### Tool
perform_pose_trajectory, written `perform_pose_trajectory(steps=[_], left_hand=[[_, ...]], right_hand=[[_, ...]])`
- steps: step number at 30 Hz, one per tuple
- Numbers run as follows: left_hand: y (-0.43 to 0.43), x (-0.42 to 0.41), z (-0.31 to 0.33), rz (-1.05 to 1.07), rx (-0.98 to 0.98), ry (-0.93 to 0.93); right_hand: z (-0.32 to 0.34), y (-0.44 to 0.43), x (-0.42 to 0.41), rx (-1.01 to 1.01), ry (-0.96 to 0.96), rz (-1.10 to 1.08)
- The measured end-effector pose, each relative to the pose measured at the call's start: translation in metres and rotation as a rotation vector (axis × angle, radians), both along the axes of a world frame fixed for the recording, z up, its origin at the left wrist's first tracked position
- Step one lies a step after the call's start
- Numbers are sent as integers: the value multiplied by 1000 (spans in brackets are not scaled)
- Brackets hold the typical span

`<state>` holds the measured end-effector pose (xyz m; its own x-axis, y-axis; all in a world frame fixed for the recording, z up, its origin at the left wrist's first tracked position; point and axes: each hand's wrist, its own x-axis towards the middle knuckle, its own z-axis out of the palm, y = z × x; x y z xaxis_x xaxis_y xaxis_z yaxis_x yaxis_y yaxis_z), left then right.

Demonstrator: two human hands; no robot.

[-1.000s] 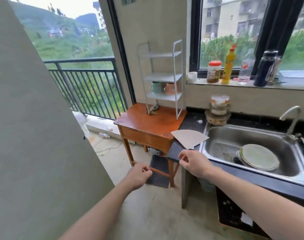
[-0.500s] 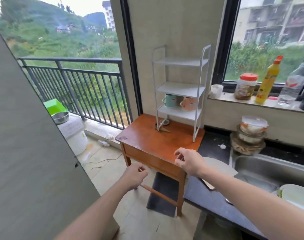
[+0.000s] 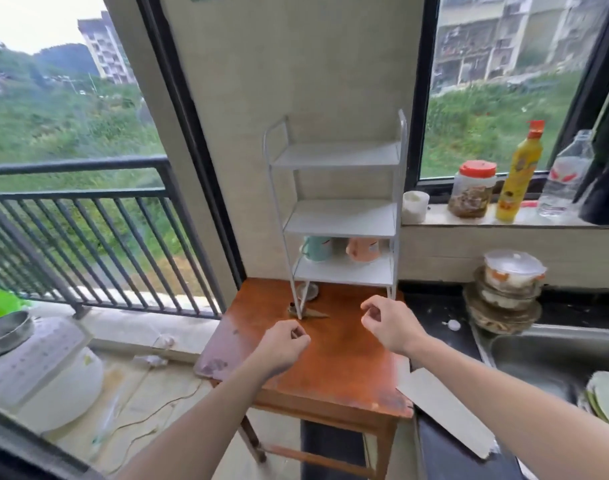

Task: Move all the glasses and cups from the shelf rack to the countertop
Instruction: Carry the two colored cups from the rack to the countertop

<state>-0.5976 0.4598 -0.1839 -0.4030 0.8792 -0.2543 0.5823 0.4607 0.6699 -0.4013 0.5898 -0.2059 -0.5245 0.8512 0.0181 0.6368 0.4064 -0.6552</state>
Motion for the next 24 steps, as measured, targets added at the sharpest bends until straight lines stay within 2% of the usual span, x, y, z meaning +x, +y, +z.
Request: perform_pose_trajectory(steps=[8, 14, 19, 21, 24], left_hand=[[111, -47, -17, 44, 87, 1], [195, -78, -31, 92, 223, 45], [254, -91, -48, 102, 315, 156], [274, -97, -56, 109, 327, 118], [290, -106, -64, 211, 291, -53]], right_hand=[[-22, 87, -59, -50, 111, -128], [-47, 152, -104, -150, 336, -259], [-61, 197, -133, -73, 377, -365], [-67, 207, -144, -64, 405, -444], [-77, 214, -156, -67, 476, -516]])
